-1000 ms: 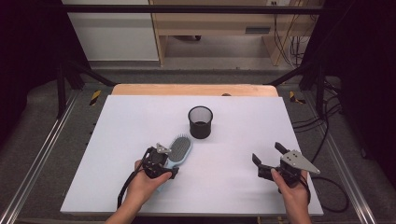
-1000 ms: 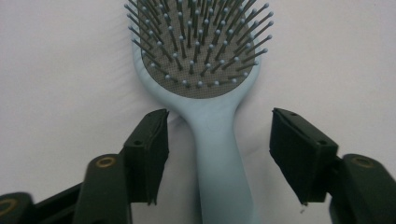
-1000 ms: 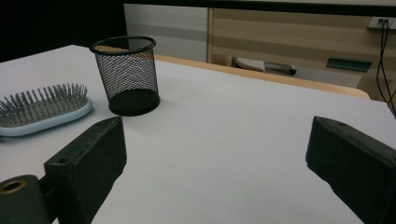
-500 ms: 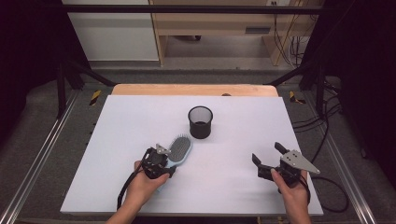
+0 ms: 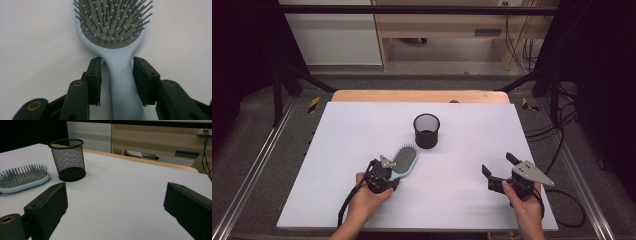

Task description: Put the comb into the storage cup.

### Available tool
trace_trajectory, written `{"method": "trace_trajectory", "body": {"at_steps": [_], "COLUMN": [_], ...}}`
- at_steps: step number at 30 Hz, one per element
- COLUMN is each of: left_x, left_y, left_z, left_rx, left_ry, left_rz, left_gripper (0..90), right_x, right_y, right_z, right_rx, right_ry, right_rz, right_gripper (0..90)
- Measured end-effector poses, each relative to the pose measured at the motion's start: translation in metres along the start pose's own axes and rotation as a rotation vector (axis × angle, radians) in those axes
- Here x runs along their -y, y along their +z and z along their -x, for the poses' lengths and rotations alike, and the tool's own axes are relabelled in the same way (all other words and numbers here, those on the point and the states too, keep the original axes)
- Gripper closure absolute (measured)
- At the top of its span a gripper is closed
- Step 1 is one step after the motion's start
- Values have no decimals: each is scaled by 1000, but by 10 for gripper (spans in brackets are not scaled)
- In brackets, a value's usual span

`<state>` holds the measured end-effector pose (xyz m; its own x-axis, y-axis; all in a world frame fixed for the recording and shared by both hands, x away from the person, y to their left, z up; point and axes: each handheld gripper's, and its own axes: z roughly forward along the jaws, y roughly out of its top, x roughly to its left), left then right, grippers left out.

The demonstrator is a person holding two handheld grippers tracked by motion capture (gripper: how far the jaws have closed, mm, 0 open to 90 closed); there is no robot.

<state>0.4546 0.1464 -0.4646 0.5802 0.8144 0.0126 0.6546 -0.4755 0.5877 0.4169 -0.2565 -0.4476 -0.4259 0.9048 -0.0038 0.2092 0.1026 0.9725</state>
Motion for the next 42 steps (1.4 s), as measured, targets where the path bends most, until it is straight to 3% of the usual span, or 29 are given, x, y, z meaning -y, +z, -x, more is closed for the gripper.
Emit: {"method": "trace_trajectory", "body": {"at_steps": [4,16,29,33,42], "left_x": [3,6,7,8,6], "left_y": [0,-2,-20,-31,-53], "left_z": [-2,0,-7,-10,-20], "left_rx": [-2,-15,-9,-1,34], "left_ry": [-11,31,34,35,14], "left_rz": [23,55,115,160,315], "left_gripper": [685,694,695,696,696], "right_x": [0,0,0,-1,0], "right_y": [0,0,0,-1,2], "right_z": [0,0,0,-1,-8], "right_rx": [-1,1,0,0,-10], "right_ry": [0,-1,-2,-4,-30], "right_rz": [-2,-1,-1,-1,-17], "right_gripper": [56,57,57,57,57]}}
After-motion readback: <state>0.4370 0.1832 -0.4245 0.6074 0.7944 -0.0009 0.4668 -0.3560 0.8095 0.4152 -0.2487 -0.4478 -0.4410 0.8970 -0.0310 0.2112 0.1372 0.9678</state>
